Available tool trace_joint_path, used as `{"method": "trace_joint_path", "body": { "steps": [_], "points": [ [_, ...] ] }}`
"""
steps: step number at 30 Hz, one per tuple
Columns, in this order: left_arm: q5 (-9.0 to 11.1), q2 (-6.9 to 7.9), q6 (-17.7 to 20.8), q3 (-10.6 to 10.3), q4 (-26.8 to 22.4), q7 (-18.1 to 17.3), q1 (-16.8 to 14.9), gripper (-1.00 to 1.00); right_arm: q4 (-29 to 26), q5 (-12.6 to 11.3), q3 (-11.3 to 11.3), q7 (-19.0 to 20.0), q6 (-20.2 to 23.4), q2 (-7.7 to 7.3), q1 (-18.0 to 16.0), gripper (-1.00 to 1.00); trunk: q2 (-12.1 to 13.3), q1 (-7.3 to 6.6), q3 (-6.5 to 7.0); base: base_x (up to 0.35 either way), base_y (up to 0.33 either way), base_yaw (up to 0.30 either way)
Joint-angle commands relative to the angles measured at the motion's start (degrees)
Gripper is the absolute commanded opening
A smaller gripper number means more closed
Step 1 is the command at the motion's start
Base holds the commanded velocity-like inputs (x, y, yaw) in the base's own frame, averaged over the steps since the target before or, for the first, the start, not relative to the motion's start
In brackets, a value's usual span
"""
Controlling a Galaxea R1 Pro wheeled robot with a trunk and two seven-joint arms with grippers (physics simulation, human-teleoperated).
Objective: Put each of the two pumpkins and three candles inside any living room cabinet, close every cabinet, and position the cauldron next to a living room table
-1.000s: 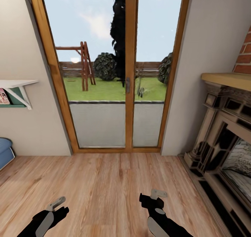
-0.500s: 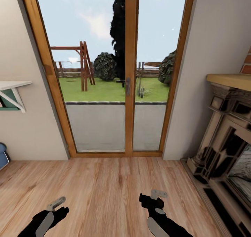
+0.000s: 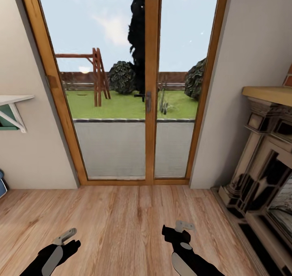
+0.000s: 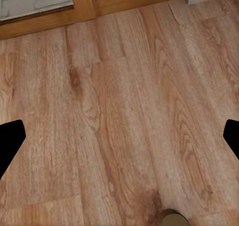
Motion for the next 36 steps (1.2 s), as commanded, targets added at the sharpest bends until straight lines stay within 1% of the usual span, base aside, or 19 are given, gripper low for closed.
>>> {"method": "trace_joint_path", "body": {
  "steps": [1,14,27,32,36],
  "points": [
    [0.6,-0.01,0.3,0.0,-0.2,0.4,0.0,1.0,-0.1,-0.4,0.4,-0.4,-0.1,-0.08,-0.1,1.0,-0.1,0.01,-0.08,0.001,0.0,0.0],
    [0.8,-0.05,0.3,0.1,-0.2,0.3,0.0,1.0,-0.1,-0.4,0.4,-0.2,0.0,0.08,-0.1,1.0,-5.3,2.87,-2.42,0.0,0.0,0.0],
    [0.8,-0.1,0.3,0.0,-0.2,0.3,0.0,1.0,0.0,-0.5,0.4,-0.1,0.0,-0.23,-0.1,1.0,-10.5,5.72,-4.75,0.0,0.0,0.0],
    [0.8,-0.11,0.3,0.1,-0.2,0.3,0.0,1.0,0.1,-0.6,0.4,0.0,0.1,-0.03,-0.1,1.0,-12.5,6.82,-5.65,0.0,0.0,0.0],
    [0.9,-0.04,0.6,0.1,-1.4,0.3,0.0,1.0,0.1,-0.6,0.4,0.0,0.0,-0.13,-0.1,1.0,-14.1,7.7,-6.37,0.0,0.0,0.0]
  ]
}}
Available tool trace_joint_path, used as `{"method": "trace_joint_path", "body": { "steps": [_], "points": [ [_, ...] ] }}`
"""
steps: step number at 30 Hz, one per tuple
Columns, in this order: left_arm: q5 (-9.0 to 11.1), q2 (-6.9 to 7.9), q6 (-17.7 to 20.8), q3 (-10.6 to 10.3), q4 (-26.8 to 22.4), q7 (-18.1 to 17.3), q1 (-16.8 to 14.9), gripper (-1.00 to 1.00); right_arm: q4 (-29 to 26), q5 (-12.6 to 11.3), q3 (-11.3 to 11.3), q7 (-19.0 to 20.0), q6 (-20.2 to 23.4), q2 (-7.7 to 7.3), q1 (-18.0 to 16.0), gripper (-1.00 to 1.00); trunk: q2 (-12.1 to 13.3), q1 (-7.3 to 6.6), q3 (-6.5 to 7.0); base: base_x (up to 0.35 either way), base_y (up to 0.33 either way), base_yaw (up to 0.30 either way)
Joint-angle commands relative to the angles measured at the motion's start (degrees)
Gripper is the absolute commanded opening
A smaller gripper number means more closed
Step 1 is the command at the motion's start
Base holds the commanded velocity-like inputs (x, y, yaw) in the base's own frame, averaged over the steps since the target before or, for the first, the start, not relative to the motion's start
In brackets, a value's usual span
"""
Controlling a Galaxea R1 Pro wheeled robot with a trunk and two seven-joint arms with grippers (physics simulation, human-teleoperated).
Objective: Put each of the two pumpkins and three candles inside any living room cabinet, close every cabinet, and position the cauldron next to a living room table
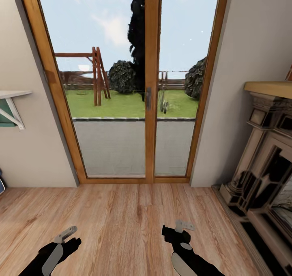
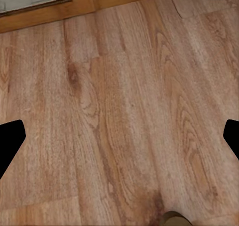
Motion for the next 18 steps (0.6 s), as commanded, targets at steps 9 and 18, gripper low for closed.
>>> {"method": "trace_joint_path", "body": {
  "steps": [9,18],
  "points": [
    [0.6,-0.69,12.4,-0.2,-13.8,0.5,0.0,1.0,-0.2,-0.4,0.4,1.0,0.1,-0.28,-0.1,1.0,-3.7,1.99,-1.69,0.0,0.0,0.0],
    [0.7,-1.22,29.3,-0.1,-38.5,1.0,0.1,1.0,-0.2,-0.8,0.3,5.8,0.9,-0.09,-0.1,1.0,-7.3,3.96,-3.31,0.0,0.0,0.0]
  ]
}}
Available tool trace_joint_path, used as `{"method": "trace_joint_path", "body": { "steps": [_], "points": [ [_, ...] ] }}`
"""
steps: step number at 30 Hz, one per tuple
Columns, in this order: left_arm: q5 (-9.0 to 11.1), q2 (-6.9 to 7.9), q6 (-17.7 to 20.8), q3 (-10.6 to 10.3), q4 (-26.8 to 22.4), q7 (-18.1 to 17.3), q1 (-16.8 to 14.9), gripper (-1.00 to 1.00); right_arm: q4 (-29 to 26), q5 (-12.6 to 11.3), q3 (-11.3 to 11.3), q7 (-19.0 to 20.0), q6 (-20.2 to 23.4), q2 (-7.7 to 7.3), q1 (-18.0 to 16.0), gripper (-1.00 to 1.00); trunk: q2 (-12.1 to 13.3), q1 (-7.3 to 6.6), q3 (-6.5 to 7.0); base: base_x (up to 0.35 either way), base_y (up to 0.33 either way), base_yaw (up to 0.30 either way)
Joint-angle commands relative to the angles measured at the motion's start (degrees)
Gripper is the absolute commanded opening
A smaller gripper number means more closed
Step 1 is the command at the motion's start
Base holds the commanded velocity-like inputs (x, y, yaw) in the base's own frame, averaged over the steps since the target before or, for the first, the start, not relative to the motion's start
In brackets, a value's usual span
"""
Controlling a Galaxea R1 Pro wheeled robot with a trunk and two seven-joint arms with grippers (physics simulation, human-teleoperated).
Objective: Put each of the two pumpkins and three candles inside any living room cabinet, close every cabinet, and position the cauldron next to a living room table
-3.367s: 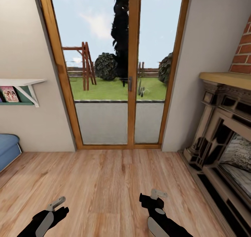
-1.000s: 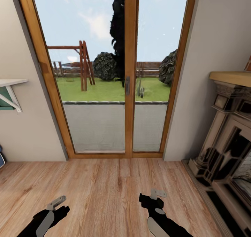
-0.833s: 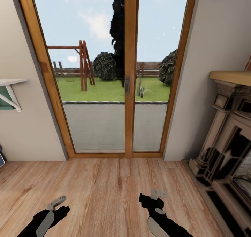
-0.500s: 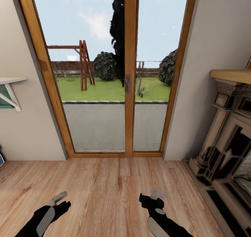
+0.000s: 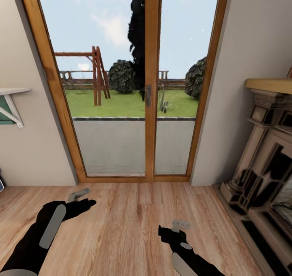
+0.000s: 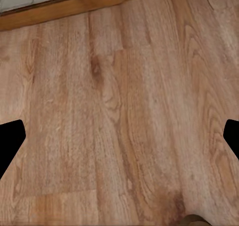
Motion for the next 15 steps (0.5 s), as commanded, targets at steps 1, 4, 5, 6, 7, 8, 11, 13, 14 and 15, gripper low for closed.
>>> {"method": "trace_joint_path", "body": {
  "steps": [1,4,5,6,7,8,11,13,14,15],
  "points": [
    [0.6,-0.18,0.6,0.0,-0.7,0.5,0.0,1.0,-0.1,-0.3,0.3,-0.3,0.0,-0.08,-0.1,1.0,-0.5,0.23,-0.25,0.0,0.0,0.0],
    [0.6,-0.44,1.1,0.1,-1.9,0.5,0.0,1.0,0.0,-0.3,0.4,-0.1,0.1,0.01,-0.1,1.0,-1.7,0.89,-0.79,0.0,0.0,0.0],
    [0.7,-0.48,1.1,0.1,-2.0,0.5,0.0,1.0,0.4,-0.4,0.4,-0.1,0.8,0.06,-0.1,1.0,-2.1,1.11,-0.97,0.0,0.0,0.0],
    [0.9,-0.49,1.2,0.1,-2.0,0.5,0.0,1.0,1.0,-0.6,0.3,0.0,1.9,0.1,-0.1,1.0,-2.5,1.33,-1.15,0.0,0.0,0.0],
    [1.2,-0.49,1.2,0.1,-2.1,0.5,0.0,1.0,1.4,-0.7,0.3,0.1,2.7,0.11,-0.1,1.0,-2.9,1.55,-1.33,0.0,0.0,0.0],
    [1.7,-0.5,1.2,0.0,-2.1,0.5,0.0,1.0,2.2,-0.8,0.2,0.2,4.5,0.13,-0.1,1.0,-3.3,1.77,-1.51,0.0,0.0,0.0],
    [3.1,-0.52,1.3,-0.1,-2.1,0.6,0.0,1.0,5.4,-1.0,-0.3,0.2,8.9,0.2,-0.1,1.0,-4.5,2.43,-2.05,0.0,0.0,0.0],
    [3.8,-0.57,1.3,-0.2,-2.1,0.6,0.0,1.0,9.5,-1.1,-0.6,0.2,10.5,0.26,-0.1,1.0,-5.3,2.86,-2.41,0.0,0.0,0.0],
    [4.0,-0.63,1.3,-0.3,-2.1,0.6,0.0,1.0,11.5,-1.2,-0.6,0.2,10.9,0.32,-0.1,1.0,-5.7,3.08,-2.59,0.0,0.0,0.0],
    [4.1,-0.78,1.3,-0.3,-2.1,0.6,0.0,1.0,13.0,-1.5,-0.7,0.2,11.2,0.36,-0.1,1.0,-6.1,3.3,-2.77,0.0,0.0,0.0]
  ]
}}
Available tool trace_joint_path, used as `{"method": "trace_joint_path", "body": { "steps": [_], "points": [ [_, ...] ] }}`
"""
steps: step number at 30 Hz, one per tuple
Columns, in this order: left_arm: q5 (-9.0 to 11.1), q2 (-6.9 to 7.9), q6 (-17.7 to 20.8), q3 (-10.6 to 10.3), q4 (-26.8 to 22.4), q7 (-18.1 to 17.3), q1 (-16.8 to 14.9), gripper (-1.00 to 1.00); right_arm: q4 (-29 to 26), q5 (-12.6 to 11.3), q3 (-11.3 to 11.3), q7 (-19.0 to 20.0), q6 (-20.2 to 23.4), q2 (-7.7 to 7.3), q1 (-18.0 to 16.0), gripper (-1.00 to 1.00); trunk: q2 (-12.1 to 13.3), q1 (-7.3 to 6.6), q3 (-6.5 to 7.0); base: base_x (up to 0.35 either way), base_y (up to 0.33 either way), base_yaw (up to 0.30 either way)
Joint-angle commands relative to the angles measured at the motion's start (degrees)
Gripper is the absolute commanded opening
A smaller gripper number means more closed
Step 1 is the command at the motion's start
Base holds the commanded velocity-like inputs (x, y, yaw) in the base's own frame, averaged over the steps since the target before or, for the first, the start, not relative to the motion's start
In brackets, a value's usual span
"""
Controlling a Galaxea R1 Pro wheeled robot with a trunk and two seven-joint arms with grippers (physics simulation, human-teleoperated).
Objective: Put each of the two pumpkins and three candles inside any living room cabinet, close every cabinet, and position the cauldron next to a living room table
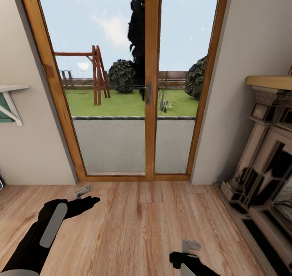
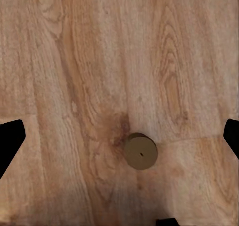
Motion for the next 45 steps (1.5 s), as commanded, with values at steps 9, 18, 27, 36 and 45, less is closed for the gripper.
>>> {"method": "trace_joint_path", "body": {
  "steps": [9,18,27,36,45],
  "points": [
    [0.8,-1.3,0.2,-0.2,0.0,0.5,0.0,1.0,3.3,-3.4,-0.1,-0.4,0.9,0.22,-0.1,1.0,-3.7,1.98,-1.68,0.0,0.0,0.0],
    [1.0,-1.43,0.3,-0.2,0.0,0.5,0.0,1.0,7.4,-3.2,0.0,-0.2,0.7,2.4,-0.1,1.0,-7.3,3.96,-3.3,0.0,0.0,0.0],
    [1.0,-1.49,0.3,-0.2,0.2,0.5,0.0,1.0,9.9,-2.6,0.1,0.1,0.5,3.23,-0.2,1.0,-10.9,5.94,-4.91,0.0,0.0,0.0],
    [1.0,-1.5,0.3,-0.4,0.4,0.4,0.0,1.0,9.9,-2.4,0.2,0.2,-1.1,3.21,-0.2,1.0,-14.5,7.91,-6.53,0.0,0.0,0.0],
    [1.1,-1.58,0.3,-1.7,0.6,0.3,0.0,1.0,9.9,-2.4,0.5,0.2,-1.9,3.25,-0.2,1.0,-18.1,9.89,-8.15,0.0,0.0,0.0]
  ]
}}
